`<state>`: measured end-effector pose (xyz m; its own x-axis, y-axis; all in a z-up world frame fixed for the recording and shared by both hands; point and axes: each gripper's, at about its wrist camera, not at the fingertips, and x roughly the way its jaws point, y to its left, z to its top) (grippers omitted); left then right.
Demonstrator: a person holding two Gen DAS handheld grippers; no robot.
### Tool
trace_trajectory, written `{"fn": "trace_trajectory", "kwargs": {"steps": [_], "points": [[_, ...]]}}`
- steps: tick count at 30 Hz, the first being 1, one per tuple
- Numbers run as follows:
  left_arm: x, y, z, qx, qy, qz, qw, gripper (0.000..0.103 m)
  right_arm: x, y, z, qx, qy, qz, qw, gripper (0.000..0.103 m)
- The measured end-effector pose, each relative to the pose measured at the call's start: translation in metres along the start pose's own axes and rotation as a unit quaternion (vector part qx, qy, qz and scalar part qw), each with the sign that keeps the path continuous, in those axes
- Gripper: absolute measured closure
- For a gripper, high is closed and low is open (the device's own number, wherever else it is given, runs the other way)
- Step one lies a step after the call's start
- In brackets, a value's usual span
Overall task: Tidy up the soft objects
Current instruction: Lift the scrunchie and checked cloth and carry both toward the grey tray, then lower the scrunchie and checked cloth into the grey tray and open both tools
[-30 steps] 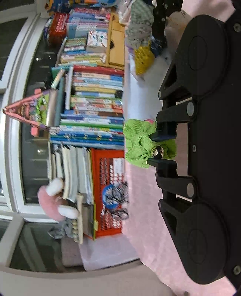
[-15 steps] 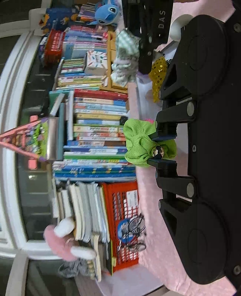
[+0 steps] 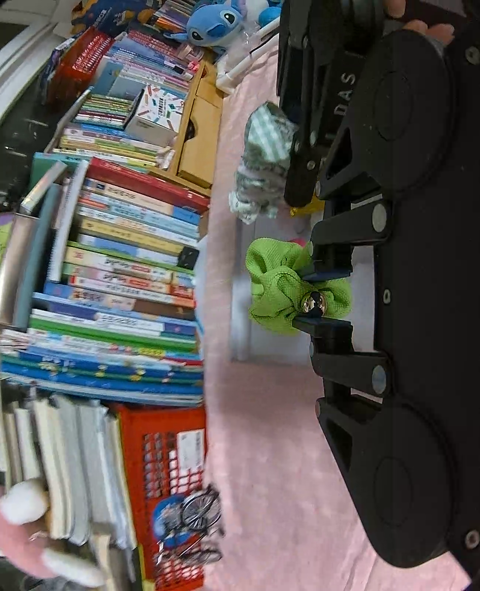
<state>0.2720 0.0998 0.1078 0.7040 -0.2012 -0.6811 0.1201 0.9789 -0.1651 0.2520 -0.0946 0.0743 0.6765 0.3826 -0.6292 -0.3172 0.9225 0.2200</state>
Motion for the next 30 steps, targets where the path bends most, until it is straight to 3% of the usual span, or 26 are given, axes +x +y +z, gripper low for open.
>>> {"fn": "trace_trajectory", "kwargs": {"steps": [15,30], "points": [[0.051,0.01,0.015,-0.017,0.054,-0.002,0.9984,0.084,0.054,-0.024,0.011,0.064,0.059,-0.008,0.996,0.062],[0.049,0.009,0.016,-0.015,0.046,-0.005,0.9988,0.081,0.056,-0.02,0.013,0.055,0.061,-0.005,0.997,0.056]]}}
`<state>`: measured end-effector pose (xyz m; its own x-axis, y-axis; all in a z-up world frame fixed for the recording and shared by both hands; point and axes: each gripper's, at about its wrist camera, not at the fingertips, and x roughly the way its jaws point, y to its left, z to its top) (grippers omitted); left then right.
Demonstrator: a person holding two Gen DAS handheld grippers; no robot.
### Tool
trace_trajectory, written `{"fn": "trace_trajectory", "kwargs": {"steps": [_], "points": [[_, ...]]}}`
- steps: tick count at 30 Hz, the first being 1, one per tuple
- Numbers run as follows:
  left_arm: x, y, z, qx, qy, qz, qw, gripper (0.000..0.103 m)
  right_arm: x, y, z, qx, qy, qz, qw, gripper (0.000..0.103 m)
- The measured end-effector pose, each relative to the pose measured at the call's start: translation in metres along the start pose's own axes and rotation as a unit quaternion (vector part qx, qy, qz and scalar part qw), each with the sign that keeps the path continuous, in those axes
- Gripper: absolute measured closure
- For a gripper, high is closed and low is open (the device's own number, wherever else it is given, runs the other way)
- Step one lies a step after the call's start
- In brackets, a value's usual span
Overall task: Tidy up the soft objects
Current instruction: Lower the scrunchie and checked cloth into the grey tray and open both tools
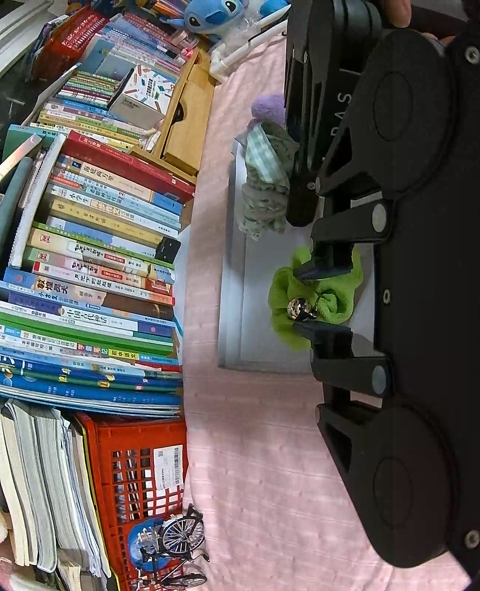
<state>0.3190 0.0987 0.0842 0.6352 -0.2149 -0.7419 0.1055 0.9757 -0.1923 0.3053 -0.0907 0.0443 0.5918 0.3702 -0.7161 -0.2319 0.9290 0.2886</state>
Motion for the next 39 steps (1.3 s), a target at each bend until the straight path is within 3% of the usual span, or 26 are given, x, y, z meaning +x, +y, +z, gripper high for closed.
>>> {"fn": "trace_trajectory", "kwargs": {"steps": [3,12,28,39], "points": [[-0.003,0.0,0.0,-0.002,-0.001,0.005,1.0,0.076,-0.002,0.001,0.0,0.0,-0.001,0.004,1.0,0.047],[-0.019,0.003,0.0,-0.007,-0.019,0.016,0.9997,0.054,-0.016,-0.003,0.0,0.006,-0.012,0.01,1.0,0.036],[-0.074,-0.02,-0.014,0.035,-0.063,0.03,0.997,0.041,-0.067,0.009,-0.006,-0.026,-0.052,0.006,0.998,0.036],[-0.136,-0.051,-0.046,0.079,-0.112,-0.005,0.9905,0.029,-0.123,0.014,-0.033,-0.072,-0.101,-0.009,0.992,0.036]]}}
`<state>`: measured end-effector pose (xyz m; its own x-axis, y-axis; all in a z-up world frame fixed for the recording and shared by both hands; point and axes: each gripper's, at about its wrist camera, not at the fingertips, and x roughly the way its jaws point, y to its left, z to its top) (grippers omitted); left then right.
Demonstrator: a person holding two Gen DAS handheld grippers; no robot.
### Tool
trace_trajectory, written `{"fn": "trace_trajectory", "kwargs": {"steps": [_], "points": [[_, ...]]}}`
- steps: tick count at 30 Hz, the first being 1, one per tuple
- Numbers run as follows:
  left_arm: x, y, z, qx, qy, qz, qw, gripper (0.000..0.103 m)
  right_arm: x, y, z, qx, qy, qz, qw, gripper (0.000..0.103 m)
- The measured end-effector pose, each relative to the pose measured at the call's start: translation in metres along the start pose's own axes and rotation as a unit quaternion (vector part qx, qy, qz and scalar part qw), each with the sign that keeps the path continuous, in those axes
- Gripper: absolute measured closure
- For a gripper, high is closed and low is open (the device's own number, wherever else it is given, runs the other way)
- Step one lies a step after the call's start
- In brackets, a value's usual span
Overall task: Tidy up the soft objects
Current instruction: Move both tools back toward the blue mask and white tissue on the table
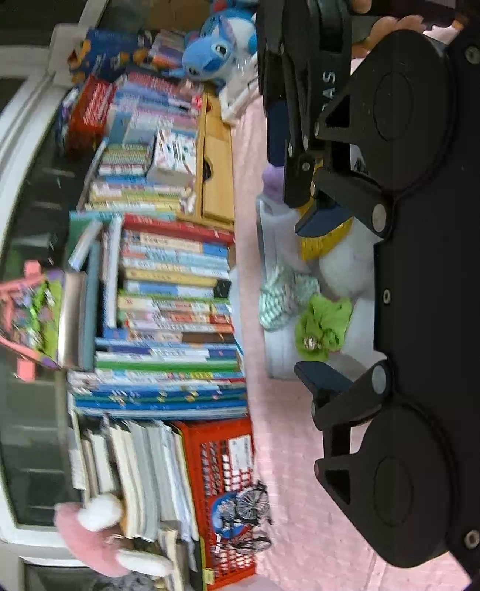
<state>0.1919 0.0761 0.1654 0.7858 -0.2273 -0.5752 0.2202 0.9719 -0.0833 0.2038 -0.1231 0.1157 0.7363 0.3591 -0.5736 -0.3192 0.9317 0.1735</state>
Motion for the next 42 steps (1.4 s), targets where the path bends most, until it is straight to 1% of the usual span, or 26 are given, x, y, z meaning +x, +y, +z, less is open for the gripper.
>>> {"fn": "trace_trajectory", "kwargs": {"steps": [4,9,13,16,23,30,32,35,38,40,42], "points": [[-0.023,-0.015,-0.009,0.012,-0.021,-0.014,0.9996,0.026,-0.022,-0.001,-0.009,-0.006,-0.016,0.006,1.0,0.034],[-0.048,-0.033,-0.025,0.021,-0.05,-0.027,0.9982,0.023,-0.047,0.0,-0.024,-0.029,-0.04,0.0,0.999,0.033],[-0.064,-0.046,-0.045,0.025,-0.086,-0.02,0.9958,0.021,-0.065,-0.001,-0.037,-0.039,-0.06,-0.002,0.997,0.031],[-0.072,-0.053,-0.062,0.022,-0.102,-0.019,0.9944,0.021,-0.076,0.0,-0.049,-0.054,-0.077,-0.014,0.995,0.029],[-0.082,-0.062,-0.1,-0.006,-0.121,-0.02,0.9925,0.021,-0.096,-0.002,-0.076,-0.074,-0.102,-0.024,0.992,0.026],[-0.083,-0.074,-0.13,-0.01,-0.123,-0.012,0.9922,0.021,-0.109,-0.009,-0.106,-0.082,-0.126,-0.047,0.988,0.025],[-0.08,-0.076,-0.137,-0.007,-0.118,-0.013,0.9929,0.023,-0.114,-0.012,-0.113,-0.085,-0.132,-0.057,0.986,0.025],[-0.077,-0.078,-0.147,-0.003,-0.107,-0.02,0.994,0.029,-0.122,-0.022,-0.122,-0.069,-0.139,-0.064,0.986,0.025],[-0.075,-0.079,-0.157,-0.005,-0.102,-0.015,0.9947,0.035,-0.13,-0.038,-0.13,-0.048,-0.141,-0.074,0.986,0.025],[-0.074,-0.08,-0.164,-0.008,-0.1,-0.007,0.9949,0.04,-0.133,-0.048,-0.135,-0.039,-0.142,-0.086,0.985,0.024],[-0.072,-0.081,-0.171,-0.012,-0.1,0.003,0.9949,0.042,-0.135,-0.058,-0.14,-0.029,-0.142,-0.102,0.984,0.024]]}}
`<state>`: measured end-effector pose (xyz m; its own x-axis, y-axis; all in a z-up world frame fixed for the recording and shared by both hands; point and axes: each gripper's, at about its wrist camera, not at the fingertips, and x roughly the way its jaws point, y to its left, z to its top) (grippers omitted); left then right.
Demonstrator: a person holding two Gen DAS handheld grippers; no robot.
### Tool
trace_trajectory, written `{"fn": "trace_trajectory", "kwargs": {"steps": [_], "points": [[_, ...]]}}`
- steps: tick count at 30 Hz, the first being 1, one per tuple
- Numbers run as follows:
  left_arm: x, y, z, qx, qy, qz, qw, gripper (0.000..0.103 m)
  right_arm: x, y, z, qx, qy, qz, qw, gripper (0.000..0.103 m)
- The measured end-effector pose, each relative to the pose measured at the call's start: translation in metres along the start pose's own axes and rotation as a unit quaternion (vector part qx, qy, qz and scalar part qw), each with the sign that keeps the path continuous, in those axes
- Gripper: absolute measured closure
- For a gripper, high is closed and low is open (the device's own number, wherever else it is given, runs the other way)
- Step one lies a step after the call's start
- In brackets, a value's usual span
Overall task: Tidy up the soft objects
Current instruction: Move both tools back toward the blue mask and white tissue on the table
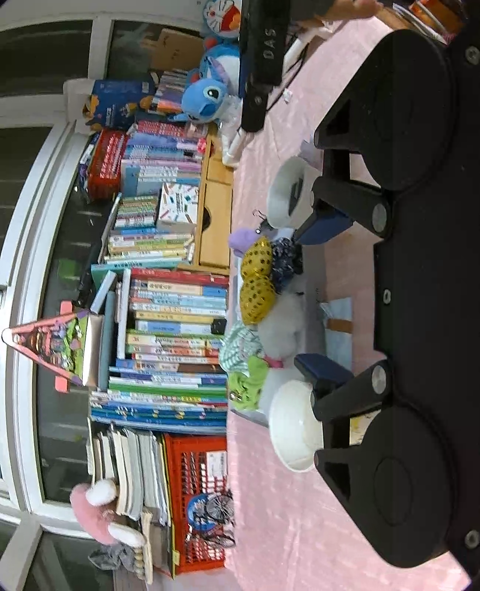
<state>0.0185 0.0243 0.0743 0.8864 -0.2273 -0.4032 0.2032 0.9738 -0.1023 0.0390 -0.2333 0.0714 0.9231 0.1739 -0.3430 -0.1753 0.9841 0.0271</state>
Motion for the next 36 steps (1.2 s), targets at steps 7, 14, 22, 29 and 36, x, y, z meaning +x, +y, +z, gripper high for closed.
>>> {"fn": "trace_trajectory", "kwargs": {"steps": [7,14,22,29,36], "points": [[0.035,-0.005,-0.03,-0.034,0.046,0.045,0.9973,0.044,0.008,-0.034,-0.023,0.03,0.028,-0.045,0.998,0.024],[0.077,0.001,-0.043,-0.121,0.078,0.102,0.9843,0.042,0.026,-0.06,-0.046,0.042,0.067,-0.056,0.995,0.024],[0.104,0.002,-0.04,-0.176,0.076,0.135,0.9721,0.029,0.052,-0.077,-0.058,0.044,0.107,-0.051,0.992,0.024],[0.116,0.007,-0.038,-0.231,0.06,0.16,0.9578,0.03,0.071,-0.081,-0.06,0.035,0.116,-0.043,0.992,0.024],[0.125,0.001,-0.038,-0.239,0.049,0.177,0.9534,0.03,0.086,-0.081,-0.062,0.014,0.13,-0.029,0.991,0.024]]}}
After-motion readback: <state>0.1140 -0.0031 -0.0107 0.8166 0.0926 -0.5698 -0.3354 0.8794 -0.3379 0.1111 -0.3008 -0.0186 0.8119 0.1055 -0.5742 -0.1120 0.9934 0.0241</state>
